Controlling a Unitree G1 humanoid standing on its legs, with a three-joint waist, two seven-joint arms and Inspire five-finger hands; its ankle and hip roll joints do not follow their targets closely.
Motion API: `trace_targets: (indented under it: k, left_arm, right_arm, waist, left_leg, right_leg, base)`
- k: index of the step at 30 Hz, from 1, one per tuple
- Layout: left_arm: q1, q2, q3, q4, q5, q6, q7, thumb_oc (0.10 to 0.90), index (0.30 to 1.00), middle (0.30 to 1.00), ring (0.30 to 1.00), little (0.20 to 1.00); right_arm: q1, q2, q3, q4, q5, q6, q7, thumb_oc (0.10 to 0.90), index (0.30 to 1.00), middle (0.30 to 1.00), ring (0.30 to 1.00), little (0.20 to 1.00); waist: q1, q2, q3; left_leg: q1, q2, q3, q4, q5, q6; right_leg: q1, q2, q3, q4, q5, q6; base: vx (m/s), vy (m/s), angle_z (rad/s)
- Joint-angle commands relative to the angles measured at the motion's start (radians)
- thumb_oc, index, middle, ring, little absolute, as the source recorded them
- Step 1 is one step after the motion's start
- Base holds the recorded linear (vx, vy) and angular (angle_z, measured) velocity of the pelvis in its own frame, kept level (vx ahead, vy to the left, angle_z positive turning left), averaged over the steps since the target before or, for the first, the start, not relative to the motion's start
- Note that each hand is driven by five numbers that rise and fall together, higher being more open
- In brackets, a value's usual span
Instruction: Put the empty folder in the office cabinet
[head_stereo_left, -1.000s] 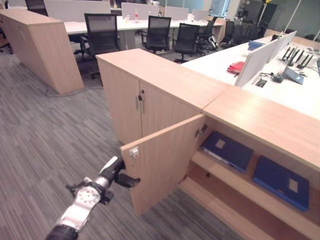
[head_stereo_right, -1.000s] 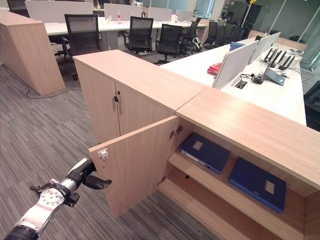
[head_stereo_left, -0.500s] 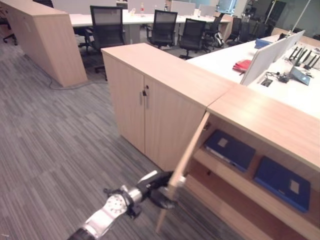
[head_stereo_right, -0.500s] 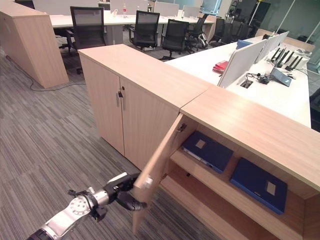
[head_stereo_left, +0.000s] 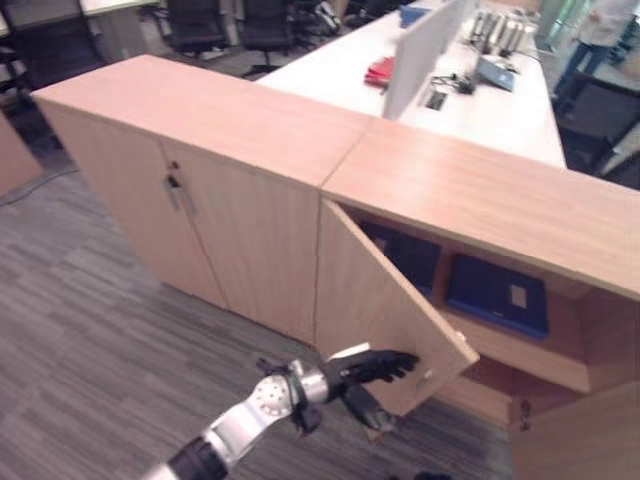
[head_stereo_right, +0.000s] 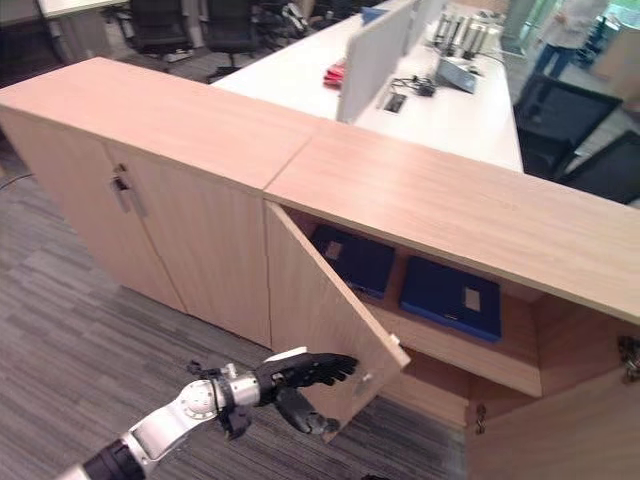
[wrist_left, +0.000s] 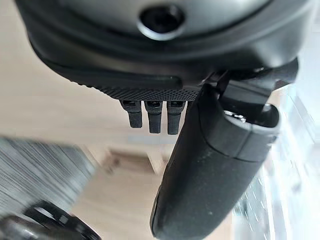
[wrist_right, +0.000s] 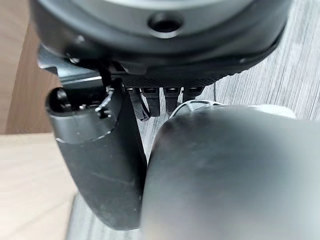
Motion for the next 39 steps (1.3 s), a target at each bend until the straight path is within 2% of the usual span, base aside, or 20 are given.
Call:
trace_targets:
  k: [1, 3, 4, 6, 7, 9, 10, 11, 12, 13, 14, 15, 16, 17, 18, 20, 22, 27, 33, 39]
  left_arm:
    - [-0.131, -0.07, 0.024, -0.084, -0.055, -0.126, 0.013, 0.8, 0.9, 0.9, 0.9, 0.9]
    - [-0.138, -0.077, 0.04, -0.07, -0.051, -0.129, 0.035, 0.8, 0.9, 0.9, 0.9, 0.9]
    - [-0.139, -0.078, 0.04, -0.069, -0.051, -0.129, 0.035, 0.8, 0.9, 0.9, 0.9, 0.9]
    - [-0.132, -0.08, 0.08, -0.044, -0.05, -0.136, 0.075, 0.8, 0.9, 0.9, 0.9, 0.9]
    - [-0.132, -0.081, 0.08, -0.043, -0.05, -0.137, 0.075, 0.8, 0.9, 0.9, 0.9, 0.9]
    - [-0.103, -0.065, 0.134, -0.019, -0.019, -0.151, 0.116, 0.8, 0.9, 0.9, 0.9, 0.9]
    - [-0.081, -0.047, 0.165, -0.01, -0.013, -0.158, 0.116, 0.8, 0.9, 0.9, 0.9, 0.9]
    - [-0.012, -0.013, 0.253, -0.025, -0.009, -0.16, 0.122, 0.8, 0.9, 0.9, 0.9, 0.9]
    - [-0.01, -0.012, 0.254, -0.028, -0.009, -0.158, 0.122, 0.8, 0.9, 0.9, 0.9, 0.9]
    - [0.034, 0.002, 0.304, -0.033, -0.007, -0.157, 0.127, 0.8, 0.9, 0.9, 0.9, 0.9]
    - [0.106, 0.022, 0.393, -0.029, 0.006, -0.161, 0.136, 0.8, 0.9, 0.9, 0.9, 0.9]
    - [0.107, 0.023, 0.394, -0.03, 0.006, -0.16, 0.136, 0.8, 0.9, 0.9, 0.9, 0.9]
    - [0.153, 0.037, 0.452, -0.019, 0.025, -0.163, 0.141, 0.8, 0.9, 0.9, 0.9, 0.9]
    - [0.153, 0.037, 0.452, -0.019, 0.025, -0.163, 0.141, 0.8, 0.9, 0.9, 0.9, 0.9]
    - [0.21, 0.054, 0.529, 0.0, 0.046, -0.165, 0.149, 0.8, 0.9, 0.9, 0.9, 0.9]
    - [0.237, 0.057, 0.59, 0.019, 0.067, -0.16, 0.156, 0.8, 0.9, 0.9, 0.9, 0.9]
    - [0.268, 0.061, 0.647, 0.038, 0.084, -0.156, 0.158, 0.8, 0.9, 0.9, 0.9, 0.9]
    - [0.319, 0.083, 0.743, 0.08, 0.113, -0.152, 0.173, 0.8, 0.9, 0.9, 0.9, 0.9]
    - [0.346, 0.14, 0.847, 0.113, 0.153, -0.156, 0.193, 0.8, 0.9, 0.9, 0.9, 0.9]
    - [0.323, 0.155, 0.909, 0.159, 0.153, -0.152, 0.226, 0.8, 0.9, 0.9, 0.9, 0.9]
  right_arm:
    - [0.022, -0.065, 0.027, 0.097, 0.059, 0.032, 0.001, 0.8, 0.9, 0.9, 0.9, 0.9]
    - [0.028, -0.094, -0.004, 0.111, 0.082, 0.033, -0.005, 0.8, 0.9, 0.9, 0.9, 0.9]
    - [0.027, -0.095, -0.004, 0.111, 0.083, 0.033, -0.005, 0.8, 0.9, 0.9, 0.9, 0.9]
    - [0.012, -0.125, -0.024, 0.109, 0.096, 0.034, -0.021, 0.8, 0.9, 0.9, 0.9, 0.9]
    - [0.012, -0.126, -0.024, 0.109, 0.096, 0.034, -0.021, 0.8, 0.9, 0.9, 0.9, 0.9]
    - [0.017, -0.142, -0.013, 0.068, 0.097, 0.023, -0.015, 0.8, 0.9, 0.9, 0.9, 0.9]
    - [0.031, -0.162, -0.019, 0.05, 0.093, 0.02, 0.0, 0.8, 0.9, 0.9, 0.9, 0.9]
    - [0.037, -0.178, -0.035, 0.042, 0.067, 0.027, 0.007, 0.8, 0.9, 0.9, 0.9, 0.9]
    - [0.037, -0.177, -0.033, 0.042, 0.067, 0.027, 0.007, 0.8, 0.9, 0.9, 0.9, 0.9]
    - [0.035, -0.179, -0.031, 0.047, 0.05, 0.026, 0.008, 0.8, 0.9, 0.9, 0.9, 0.9]
    - [0.041, -0.179, -0.018, 0.048, -0.009, 0.027, 0.018, 0.8, 0.9, 0.9, 0.9, 0.9]
    - [0.041, -0.179, -0.017, 0.048, -0.009, 0.027, 0.018, 0.8, 0.9, 0.9, 0.9, 0.9]
    - [0.054, -0.184, -0.004, 0.046, -0.057, 0.027, 0.028, 0.8, 0.9, 0.9, 0.9, 0.9]
    - [0.054, -0.184, -0.004, 0.046, -0.057, 0.027, 0.028, 0.8, 0.9, 0.9, 0.9, 0.9]
    - [0.069, -0.202, -0.008, 0.049, -0.101, 0.025, 0.038, 0.8, 0.9, 0.9, 0.9, 0.9]
    - [0.066, -0.214, -0.021, 0.047, -0.102, 0.031, 0.052, 0.8, 0.9, 0.9, 0.9, 0.9]
    - [0.072, -0.216, -0.048, 0.048, -0.087, 0.032, 0.067, 0.8, 0.9, 0.9, 0.9, 0.9]
    - [0.076, -0.209, -0.11, 0.043, -0.05, 0.043, 0.079, 0.8, 0.9, 0.9, 0.9, 0.9]
    - [0.08, -0.2, -0.139, 0.036, -0.039, 0.052, 0.09, 0.8, 0.9, 0.9, 0.9, 0.9]
    - [0.085, -0.197, -0.196, 0.027, 0.017, 0.052, 0.08, 0.8, 0.9, 0.9, 0.9, 0.9]
  waist:
    - [0.01, 0.044, -0.03]
    - [-0.017, 0.052, -0.023]
    - [-0.017, 0.053, -0.022]
    - [-0.027, 0.061, 0.001]
    - [-0.027, 0.062, 0.001]
    - [-0.017, 0.052, 0.01]
    - [-0.011, 0.049, 0.012]
    - [0.004, 0.04, 0.01]
    - [0.003, 0.036, 0.006]
    - [0.021, 0.031, 0.005]
    - [0.045, 0.029, 0.009]
    - [0.044, 0.027, 0.007]
    - [0.054, 0.029, 0.006]
    - [0.054, 0.029, 0.005]
    - [0.07, 0.039, 0.006]
    - [0.072, 0.051, 0.004]
    - [0.068, 0.066, -0.009]
    - [0.054, 0.093, -0.032]
    - [0.053, 0.102, -0.047]
    - [0.037, 0.101, -0.056]
  left_leg:
    - [0.067, 0.046, -0.039, 0.062, -0.138, -0.015]
    - [0.053, 0.059, -0.027, 0.168, -0.155, -0.018]
    - [0.05, 0.061, -0.027, 0.175, -0.159, -0.019]
    - [0.012, 0.071, -0.051, 0.33, -0.115, -0.026]
    - [0.01, 0.073, -0.051, 0.333, -0.116, -0.027]
    - [-0.035, 0.028, -0.125, 0.374, -0.082, -0.02]
    - [-0.055, 0.007, -0.166, 0.375, -0.096, -0.016]
    - [-0.089, -0.02, -0.226, 0.367, -0.134, -0.003]
    - [-0.093, -0.025, -0.224, 0.362, -0.127, -0.001]
    - [-0.114, -0.039, -0.262, 0.353, -0.146, 0.002]
    - [-0.143, -0.065, -0.336, 0.341, -0.162, 0.003]
    - [-0.145, -0.068, -0.335, 0.337, -0.156, 0.004]
    - [-0.151, -0.086, -0.387, 0.317, -0.151, 0.002]
    - [-0.152, -0.086, -0.387, 0.317, -0.15, 0.002]
    - [-0.166, -0.114, -0.484, 0.285, -0.134, -0.001]
    - [-0.164, -0.131, -0.542, 0.268, -0.126, 0.0]
    - [-0.128, -0.122, -0.536, 0.23, -0.131, 0.003]
    - [-0.026, -0.09, -0.451, 0.118, -0.125, 0.016]
    - [0.021, -0.084, -0.348, 0.034, -0.106, 0.039]
    - [0.04, -0.094, -0.303, 0.005, -0.117, 0.054]
  right_leg:
    - [-0.034, 0.072, -0.003, 0.001, -0.079, -0.005]
    - [-0.021, 0.095, 0.029, 0.008, -0.105, -0.03]
    - [-0.021, 0.096, 0.029, 0.008, -0.106, -0.03]
    - [-0.008, 0.124, 0.066, 0.018, -0.127, -0.061]
    - [-0.009, 0.125, 0.067, 0.019, -0.128, -0.061]
    - [-0.017, 0.132, 0.107, 0.03, -0.131, -0.068]
    - [-0.016, 0.139, 0.131, 0.035, -0.135, -0.067]
    - [-0.019, 0.136, 0.189, 0.049, -0.137, -0.062]
    - [-0.025, 0.131, 0.19, 0.05, -0.135, -0.062]
    - [-0.022, 0.13, 0.226, 0.054, -0.138, -0.059]
    - [-0.01, 0.138, 0.288, 0.056, -0.142, -0.056]
    - [-0.013, 0.136, 0.289, 0.056, -0.14, -0.056]
    - [-0.012, 0.148, 0.335, 0.056, -0.141, -0.055]
    - [-0.013, 0.148, 0.335, 0.056, -0.141, -0.055]
    - [-0.007, 0.169, 0.409, 0.055, -0.14, -0.058]
    - [-0.01, 0.188, 0.472, 0.06, -0.142, -0.063]
    - [0.002, 0.197, 0.508, 0.051, -0.14, -0.057]
    - [0.014, 0.186, 0.553, 0.036, -0.12, -0.035]
    - [-0.019, 0.165, 0.601, 0.038, -0.085, 0.003]
    - [-0.033, 0.145, 0.603, 0.026, -0.067, 0.03]
  base:
    - [0.08, -0.132, -0.34]
    - [0.08, -0.125, -0.43]
    - [0.05, -0.098, -0.28]
    - [0.01, -0.075, -0.39]
    - [0.01, -0.058, -0.63]
    - [0.0, -0.019, -0.69]
    - [0.09, 0.014, -0.96]
    - [0.1, 0.024, -1.14]
    - [0.13, 0.045, -1.41]
    - [0.15, 0.034, -1.5]
    - [0.16, 0.032, -1.14]
    - [0.15, 0.018, -1.42]
    - [0.04, 0.01, -1.17]
    - [0.1, 0.044, -1.52]
    - [0.08, 0.048, -1.03]
    - [0.08, 0.068, -1.55]
    - [0.09, 0.096, -1.87]
    - [0.05, 0.144, -0.47]
    - [-0.03, 0.126, -0.41]
    - [-0.02, 0.084, -0.21]
